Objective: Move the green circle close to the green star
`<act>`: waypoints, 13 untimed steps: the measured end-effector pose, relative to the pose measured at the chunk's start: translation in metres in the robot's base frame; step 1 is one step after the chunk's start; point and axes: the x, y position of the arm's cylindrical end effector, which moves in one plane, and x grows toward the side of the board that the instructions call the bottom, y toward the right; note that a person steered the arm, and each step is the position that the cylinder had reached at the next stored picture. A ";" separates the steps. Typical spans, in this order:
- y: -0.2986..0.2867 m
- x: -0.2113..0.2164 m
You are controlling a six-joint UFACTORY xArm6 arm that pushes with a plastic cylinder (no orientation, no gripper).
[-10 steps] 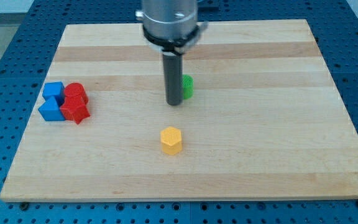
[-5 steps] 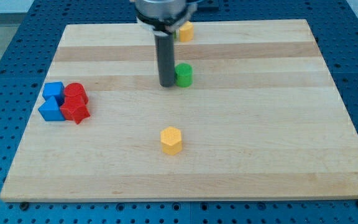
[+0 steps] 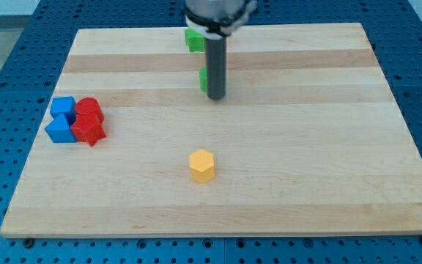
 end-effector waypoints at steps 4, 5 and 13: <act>0.004 -0.033; -0.014 -0.049; 0.099 0.021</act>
